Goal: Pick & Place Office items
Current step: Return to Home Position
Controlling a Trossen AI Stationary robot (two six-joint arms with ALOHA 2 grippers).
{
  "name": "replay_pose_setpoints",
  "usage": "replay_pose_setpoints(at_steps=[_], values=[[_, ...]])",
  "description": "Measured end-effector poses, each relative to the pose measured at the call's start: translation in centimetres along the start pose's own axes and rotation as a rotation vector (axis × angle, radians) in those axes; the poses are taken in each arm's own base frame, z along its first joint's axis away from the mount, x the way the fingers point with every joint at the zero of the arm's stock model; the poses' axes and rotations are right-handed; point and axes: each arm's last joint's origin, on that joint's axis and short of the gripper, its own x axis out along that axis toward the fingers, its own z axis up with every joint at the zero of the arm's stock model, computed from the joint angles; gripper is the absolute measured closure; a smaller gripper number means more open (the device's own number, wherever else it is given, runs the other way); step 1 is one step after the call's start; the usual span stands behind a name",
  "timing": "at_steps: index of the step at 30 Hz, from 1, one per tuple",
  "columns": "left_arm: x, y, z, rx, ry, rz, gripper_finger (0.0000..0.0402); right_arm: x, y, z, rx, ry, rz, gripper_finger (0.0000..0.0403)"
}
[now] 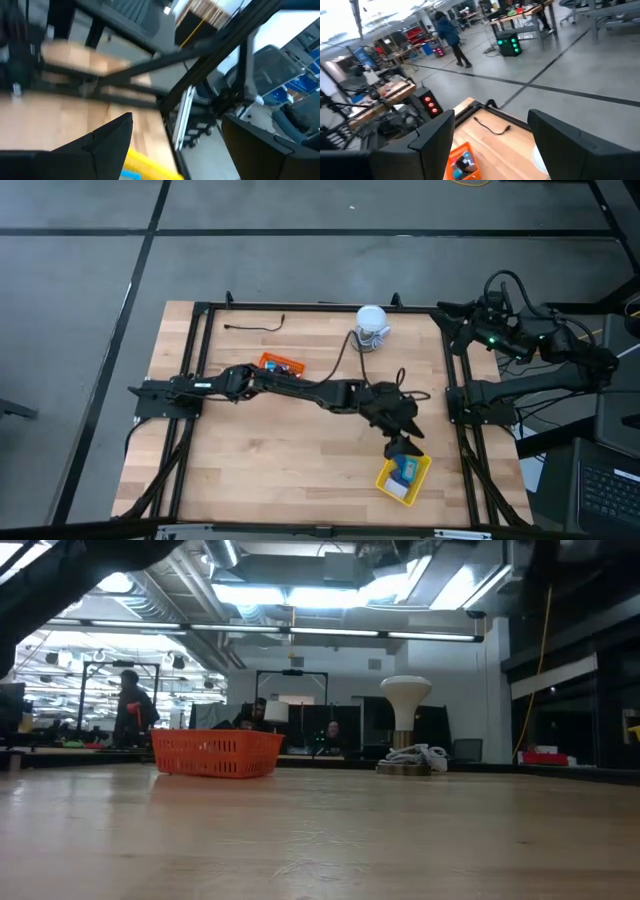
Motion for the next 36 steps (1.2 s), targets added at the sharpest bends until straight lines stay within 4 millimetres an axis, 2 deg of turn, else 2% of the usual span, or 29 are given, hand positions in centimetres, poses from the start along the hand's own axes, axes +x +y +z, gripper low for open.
replay_pose_setpoints(at_steps=[4, 7, 10, 13, 16, 18, 21, 25, 27, 30, 32, 36], values=[[-2.9, -2.0, 3.6, 0.076, -0.089, -0.019, 0.0109, 0.0, 0.6, 0.5, 0.002, -0.016, 0.114, 0.0138], [-6.3, -3.2, 7.0, 0.103, -0.162, -0.018, 0.011, -0.2, 1.1, 1.1, 0.001, -0.038, 0.241, 0.0138], [-10.3, -4.2, 10.3, 0.078, -0.225, -0.035, 0.011, -0.3, 1.3, 1.3, 0.008, -0.052, 0.28, 0.0138], [-15.2, -5.3, 13.3, -0.01, -0.278, -0.025, 0.011, -0.4, 1.3, 1.3, 0.073, -0.03, 0.314, 0.0138], [-19.7, -6.7, 15.3, -0.071, -0.311, -0.013, 0.011, -0.4, 1.5, 1.2, 0.219, 0.03, 0.372, 0.0138], [-22.0, -7.7, 16.1, -0.029, -0.329, -0.006, 0.011, -0.2, 1.7, 1.1, 0.288, 0.053, 0.375, 0.0138], [-24.8, -9.2, 16.4, 0.079, -0.295, 0.002, 0.011, 0.0, 1.8, 1.0, 0.352, 0.074, 0.376, 0.0138], [-27.8, -10.4, 16.5, 0.088, -0.269, 0.024, 0.011, 0.2, 1.8, 1.2, 0.359, 0.023, 0.332, 0.0138], [-29.4, -11.2, 16.4, 0.178, -0.229, -0.017, 0.011, -0.1, 1.9, 1.4, 0.211, 0.002, 0.376, 0.0138], [-32.2, -13.4, 15.7, 0.31, -0.166, -0.046, 0.011, -1.2, 2.3, 1.7, -0.021, -0.029, 0.58, 0.0138], [-34.5, -15.1, 14.7, 0.377, -0.145, 0.049, 0.011, -2.0, 2.3, 1.7, -0.111, -0.029, 0.675, 0.0138], [-38.9, -18.4, 12.2, 0.464, -0.176, 0.231, 0.011, -4.0, 0.5, 1.1, -0.188, -0.104, 0.703, 0.0138]])
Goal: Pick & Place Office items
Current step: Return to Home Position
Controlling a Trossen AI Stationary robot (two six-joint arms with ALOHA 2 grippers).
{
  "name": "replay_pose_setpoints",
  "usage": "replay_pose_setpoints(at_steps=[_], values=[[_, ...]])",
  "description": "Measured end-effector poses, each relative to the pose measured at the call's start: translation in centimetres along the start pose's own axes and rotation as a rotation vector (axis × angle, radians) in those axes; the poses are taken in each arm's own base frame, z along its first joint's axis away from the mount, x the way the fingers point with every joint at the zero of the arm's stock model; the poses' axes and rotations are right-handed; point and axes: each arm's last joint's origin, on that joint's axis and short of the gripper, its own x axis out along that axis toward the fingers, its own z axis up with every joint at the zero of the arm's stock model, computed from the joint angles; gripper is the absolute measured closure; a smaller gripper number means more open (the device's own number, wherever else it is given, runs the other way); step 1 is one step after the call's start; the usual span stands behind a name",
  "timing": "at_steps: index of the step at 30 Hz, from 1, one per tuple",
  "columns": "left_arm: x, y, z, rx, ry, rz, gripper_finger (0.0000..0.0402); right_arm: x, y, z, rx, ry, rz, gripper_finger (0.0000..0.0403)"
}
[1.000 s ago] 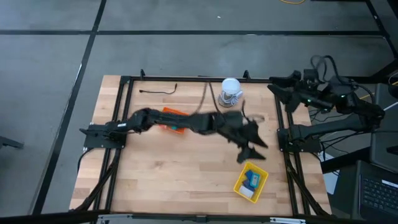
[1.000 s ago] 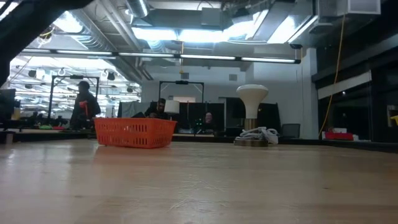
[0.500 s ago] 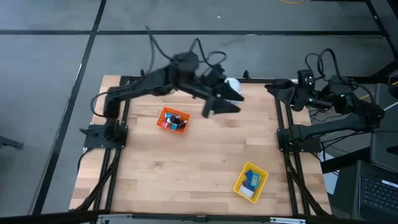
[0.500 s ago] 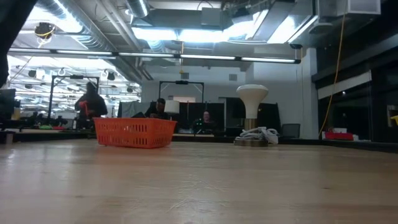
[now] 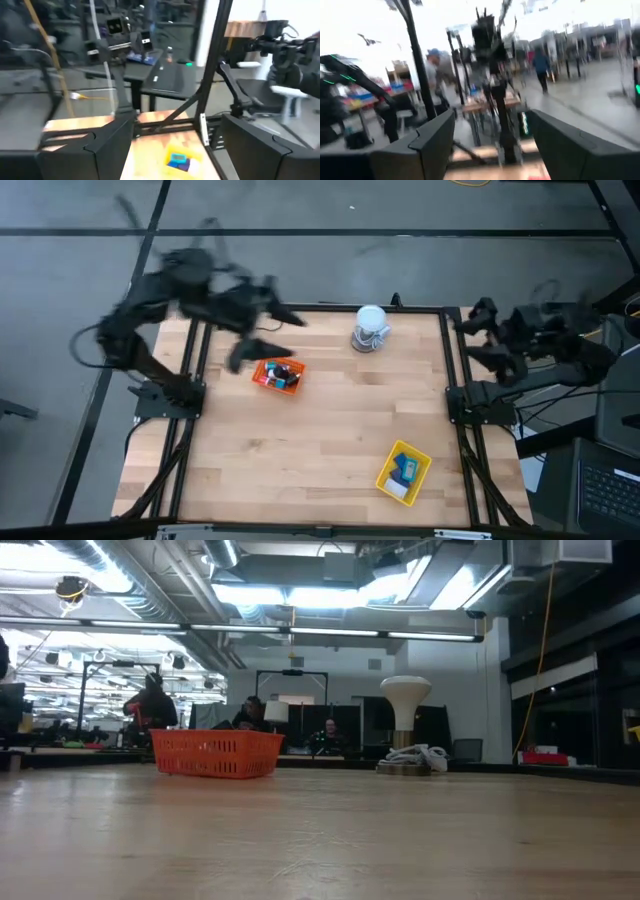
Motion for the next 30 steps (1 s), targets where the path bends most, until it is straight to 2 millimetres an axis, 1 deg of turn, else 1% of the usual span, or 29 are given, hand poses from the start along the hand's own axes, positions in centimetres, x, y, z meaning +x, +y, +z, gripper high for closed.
replay_pose_setpoints(at_steps=[3, 4, 6, 7, 9, 11, 12, 14, 15, 16, 18, 20, 21, 23, 25, 26, 27, 28, 29, 30], values=[[-4.4, -2.0, -0.9, 0.024, -0.066, 0.065, 0.011, -2.5, -0.4, -1.5, -0.033, -0.06, 0.004, 0.0138], [-5.8, -2.5, -1.5, 0.018, -0.094, 0.091, 0.011, -3.2, -0.7, -2.3, -0.04, -0.069, -0.011, 0.0138], [-7.8, -3.1, -3.4, 0.006, -0.164, 0.123, 0.011, -4.8, -1.1, -3.8, -0.046, -0.083, -0.028, 0.0138], [-8.8, -3.4, -4.5, 0.006, -0.21, 0.128, 0.011, -5.7, -1.3, -4.3, -0.043, -0.111, -0.031, 0.0138], [-10.1, -3.7, -7.8, -0.023, -0.272, 0.143, 0.011, -7.4, -1.7, -5.2, -0.035, -0.152, -0.029, 0.0138], [-11.2, -3.7, -11.2, -0.058, -0.351, 0.148, 0.011, -8.7, -2.0, -6.4, -0.022, -0.156, -0.023, 0.0138], [-11.4, -3.7, -13.0, -0.072, -0.38, 0.144, 0.011, -9.3, -2.2, -6.8, -0.011, -0.161, -0.032, 0.0138], [-11.9, -3.6, -16.2, -0.099, -0.443, 0.134, 0.011, -9.1, -2.3, -7.4, 0.013, -0.133, -0.072, 0.0138], [-12.1, -3.6, -17.8, -0.109, -0.464, 0.124, 0.011, -9.2, -2.5, -8.0, 0.012, -0.065, -0.104, 0.0138], [-12.1, -3.5, -19.3, -0.119, -0.481, 0.118, 0.011, -9.3, -2.5, -8.1, 0.006, -0.035, -0.126, 0.0138], [-12.3, -3.3, -21.9, -0.141, -0.505, 0.129, 0.011, -9.4, -2.6, -7.8, 0.014, -0.064, -0.16, 0.0138], [-12.4, -3.1, -24.4, -0.156, -0.519, 0.158, 0.011, -9.3, -2.7, -8.3, 0.008, -0.033, -0.196, 0.0138], [-12.5, -3.0, -25.3, -0.16, -0.54, 0.167, 0.011, -9.3, -2.7, -8.3, 0.002, -0.024, -0.194, 0.0138], [-13.0, -2.8, -27.5, -0.164, -0.559, 0.196, 0.011, -9.7, -2.6, -7.5, 0.009, -0.073, -0.183, 0.0138], [-13.5, -2.6, -29.4, -0.181, -0.597, 0.201, 0.011, -9.7, -2.6, -7.6, 0.009, -0.066, -0.177, 0.0138], [-13.4, -2.6, -30.3, -0.193, -0.602, 0.198, 0.011, -9.6, -2.6, -7.8, 0.005, -0.05, -0.169, 0.0138], [-13.0, -2.5, -30.7, -0.206, -0.608, 0.198, 0.011, -9.6, -2.5, -7.8, 0.007, -0.054, -0.151, 0.0138], [-12.5, -2.5, -31.3, -0.212, -0.572, 0.209, 0.011, -9.5, -2.5, -7.7, 0.012, -0.07, -0.139, 0.0138], [-12.1, -2.4, -31.9, -0.217, -0.53, 0.213, 0.011, -9.3, -2.5, -7.8, 0.013, -0.078, -0.134, 0.0138], [-11.9, -2.4, -32.0, -0.238, -0.529, 0.204, 0.011, -9.0, -2.5, -8.3, 0.013, -0.068, -0.128, 0.0138]])
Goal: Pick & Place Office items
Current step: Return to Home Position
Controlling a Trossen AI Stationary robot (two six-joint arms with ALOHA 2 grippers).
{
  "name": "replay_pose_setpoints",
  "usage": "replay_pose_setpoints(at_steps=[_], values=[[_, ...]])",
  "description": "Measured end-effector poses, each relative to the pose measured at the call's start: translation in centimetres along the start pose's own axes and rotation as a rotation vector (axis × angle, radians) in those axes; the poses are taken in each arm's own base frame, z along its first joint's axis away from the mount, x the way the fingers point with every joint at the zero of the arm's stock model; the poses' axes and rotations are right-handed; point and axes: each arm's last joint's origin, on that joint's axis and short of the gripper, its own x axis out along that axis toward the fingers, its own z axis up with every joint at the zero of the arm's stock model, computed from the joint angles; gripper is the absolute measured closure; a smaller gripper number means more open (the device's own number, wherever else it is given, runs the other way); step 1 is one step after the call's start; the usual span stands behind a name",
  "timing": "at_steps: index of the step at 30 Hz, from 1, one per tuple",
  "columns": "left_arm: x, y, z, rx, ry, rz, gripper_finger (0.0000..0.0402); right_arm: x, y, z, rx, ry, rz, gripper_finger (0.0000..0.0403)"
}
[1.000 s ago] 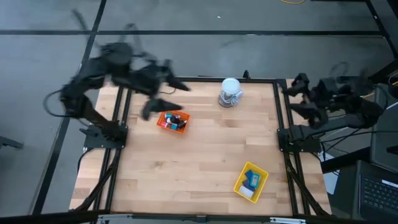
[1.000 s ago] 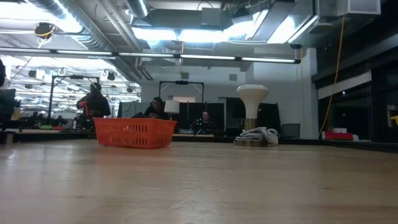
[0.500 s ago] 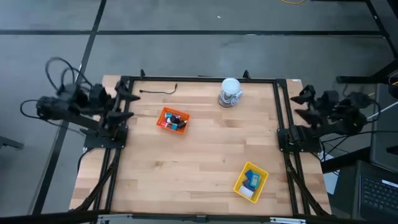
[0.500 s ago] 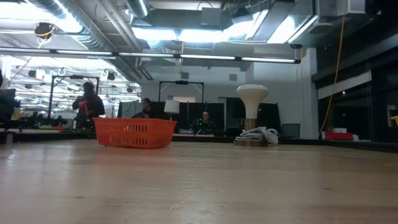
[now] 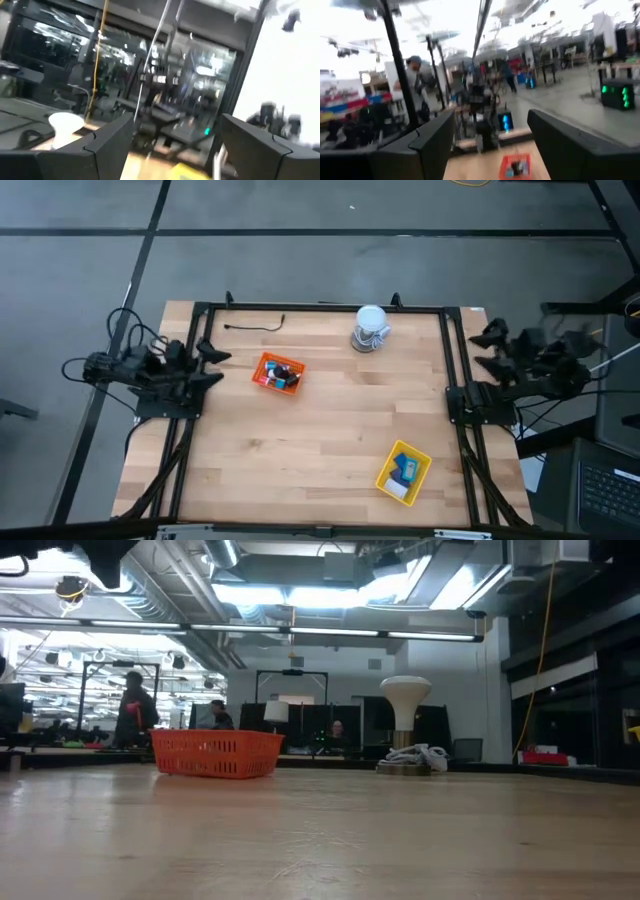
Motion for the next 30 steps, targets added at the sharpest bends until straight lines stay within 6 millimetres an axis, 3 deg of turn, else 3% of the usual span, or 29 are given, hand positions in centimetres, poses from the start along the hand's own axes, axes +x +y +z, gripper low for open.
replay_pose_setpoints(at_steps=[4, 7, 11, 18, 25, 30], values=[[0.3, 0.6, -2.6, -0.025, 0.032, 0.047, 0.011, 1.7, 0.0, -2.5, 0.026, 0.021, 0.009, 0.0138], [0.3, 0.9, -3.7, -0.045, -0.022, 0.019, 0.011, 3.4, -0.3, -6.2, 0.064, 0.084, -0.015, 0.0138], [0.3, 1.5, -7.4, -0.111, 0.054, -0.038, 0.011, 4.9, -0.7, -10.0, 0.138, 0.07, -0.033, 0.0138], [0.0, 1.2, -8.7, -0.28, 0.268, -0.195, 0.011, 5.8, -1.3, -14.4, 0.195, 0.061, -0.016, 0.0138], [-0.1, 1.3, -9.1, -0.259, 0.32, -0.202, 0.011, 5.8, -2.0, -18.3, 0.207, 0.19, -0.047, 0.0138], [-0.1, 1.4, -9.4, -0.273, 0.348, -0.188, 0.011, 5.9, -1.7, -18.7, 0.208, 0.264, 0.03, 0.0138]])
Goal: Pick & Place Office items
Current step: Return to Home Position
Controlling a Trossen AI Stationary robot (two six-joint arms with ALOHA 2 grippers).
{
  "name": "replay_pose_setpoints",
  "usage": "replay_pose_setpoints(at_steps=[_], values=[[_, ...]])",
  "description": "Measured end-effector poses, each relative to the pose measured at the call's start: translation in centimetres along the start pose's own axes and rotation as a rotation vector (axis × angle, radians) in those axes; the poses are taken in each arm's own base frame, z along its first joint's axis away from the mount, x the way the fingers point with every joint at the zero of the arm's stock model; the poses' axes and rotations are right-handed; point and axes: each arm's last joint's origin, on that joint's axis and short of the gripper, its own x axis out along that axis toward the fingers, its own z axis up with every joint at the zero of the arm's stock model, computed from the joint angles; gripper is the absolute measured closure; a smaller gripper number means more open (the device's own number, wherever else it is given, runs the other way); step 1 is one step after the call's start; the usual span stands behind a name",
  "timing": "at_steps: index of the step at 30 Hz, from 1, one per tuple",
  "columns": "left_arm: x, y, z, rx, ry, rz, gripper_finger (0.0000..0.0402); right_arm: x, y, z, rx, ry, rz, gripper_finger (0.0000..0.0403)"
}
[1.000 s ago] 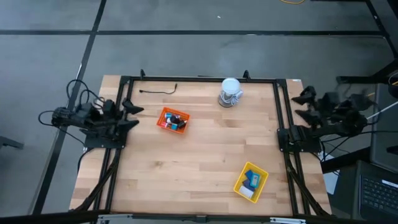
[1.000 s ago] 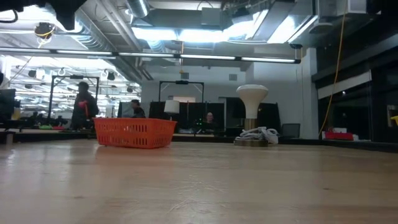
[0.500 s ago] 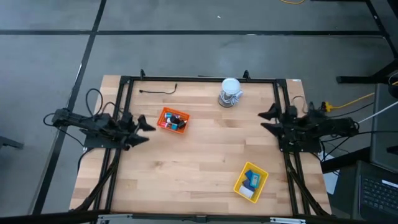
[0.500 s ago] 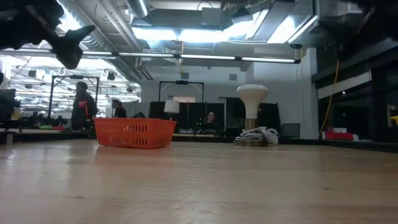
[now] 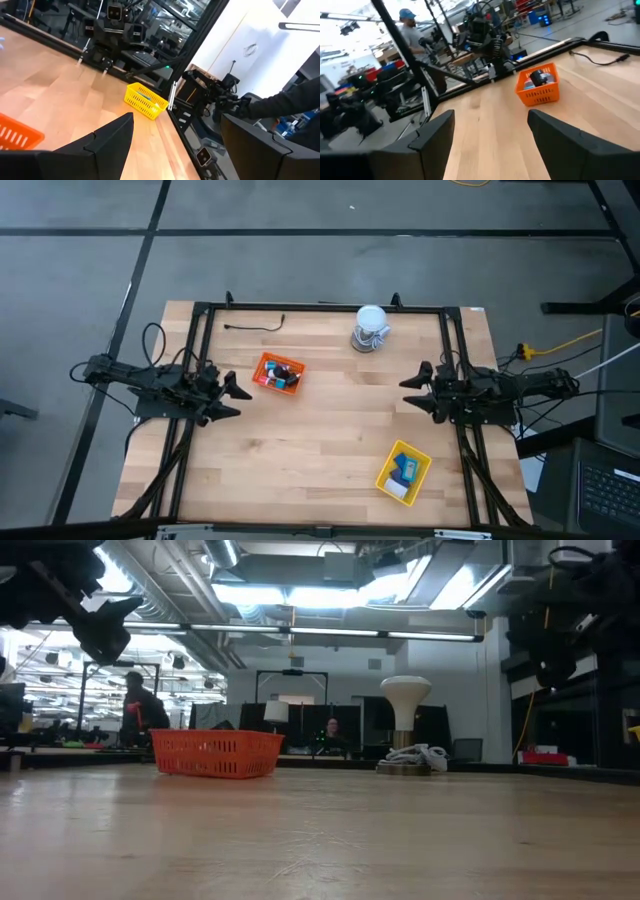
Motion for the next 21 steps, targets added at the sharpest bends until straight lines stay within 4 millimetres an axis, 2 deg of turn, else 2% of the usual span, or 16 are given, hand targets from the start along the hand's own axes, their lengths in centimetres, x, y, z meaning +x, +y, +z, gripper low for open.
replay_pose_setpoints(at_steps=[5, 16, 21], values=[[0.0, 0.04, -0.06, 0.022, 0.006, 0.004, 0.011, 0.0, 0.06, -0.02, -0.027, 0.007, 0.019, 0.0138], [0.06, 0.4, -0.64, 0.228, 0.075, 0.037, 0.011, 0.01, 0.08, -0.04, -0.023, 0.012, 0.027, 0.0138], [0.13, 0.47, -0.73, 0.25, 0.085, 0.047, 0.011, 0.01, 0.08, -0.04, -0.023, 0.012, 0.027, 0.0138]])
